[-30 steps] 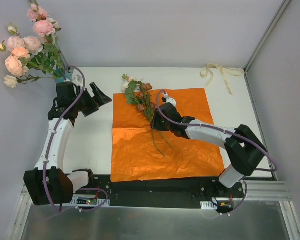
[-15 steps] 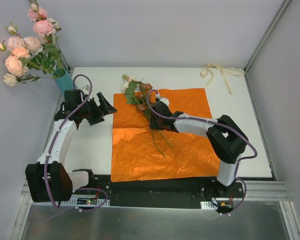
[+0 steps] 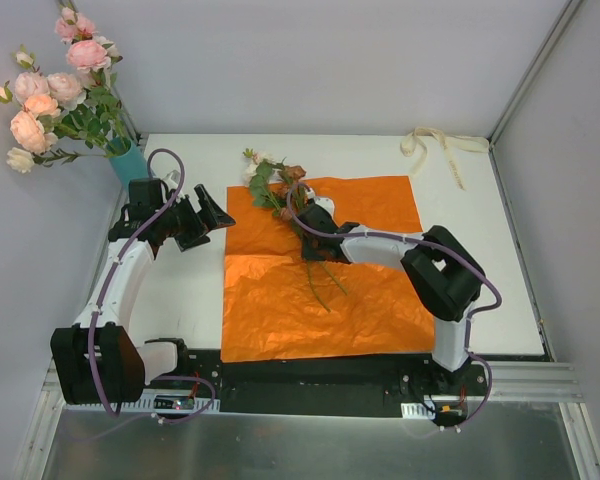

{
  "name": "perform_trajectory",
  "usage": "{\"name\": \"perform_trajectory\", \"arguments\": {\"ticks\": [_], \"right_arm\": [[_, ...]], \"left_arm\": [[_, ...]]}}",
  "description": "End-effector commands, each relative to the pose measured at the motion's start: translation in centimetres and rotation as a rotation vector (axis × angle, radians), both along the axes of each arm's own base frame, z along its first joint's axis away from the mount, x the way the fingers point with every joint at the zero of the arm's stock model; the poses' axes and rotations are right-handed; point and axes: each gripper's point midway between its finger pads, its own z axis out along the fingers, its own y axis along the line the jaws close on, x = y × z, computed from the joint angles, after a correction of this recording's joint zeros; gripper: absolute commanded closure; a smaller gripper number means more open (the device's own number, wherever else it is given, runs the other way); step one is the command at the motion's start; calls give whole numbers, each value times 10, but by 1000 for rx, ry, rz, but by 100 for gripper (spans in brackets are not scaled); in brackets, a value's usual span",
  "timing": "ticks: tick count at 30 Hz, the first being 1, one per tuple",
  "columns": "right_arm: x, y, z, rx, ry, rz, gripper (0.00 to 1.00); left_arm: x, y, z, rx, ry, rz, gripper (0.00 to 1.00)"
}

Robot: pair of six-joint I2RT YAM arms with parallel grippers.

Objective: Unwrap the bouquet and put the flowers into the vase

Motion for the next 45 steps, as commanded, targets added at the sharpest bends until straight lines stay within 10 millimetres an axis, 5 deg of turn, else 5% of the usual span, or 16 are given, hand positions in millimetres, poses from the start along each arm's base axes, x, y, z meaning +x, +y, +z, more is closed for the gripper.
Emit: {"name": "perform_trajectory", "arguments": {"ticks": [1,7,16,22,32,39,45], "right_arm": [[4,-5,2,-69,-38,30,87],[5,4,21,-29,-96,118,100],[-1,17,63,78,-172,216,100],[-7,35,110,272,-223,208,100],[-34,58,174,521,-298,253,100],[-48,62,190,589,-297,283,100],[-55,63,192,602,-287,298,100]], "left_arm": [[2,-3,6,5,-41,-20,1],[2,0,4,15,-36,-1,1],[8,-9,16,-59,-13,-18,6],[16,-32,33,-117,-26,-87,10],[18,-97,55,-247,-158,-228,22],[17,-119,47,-288,-162,-269,39],[15,-129,38,-276,-142,-282,41]]}}
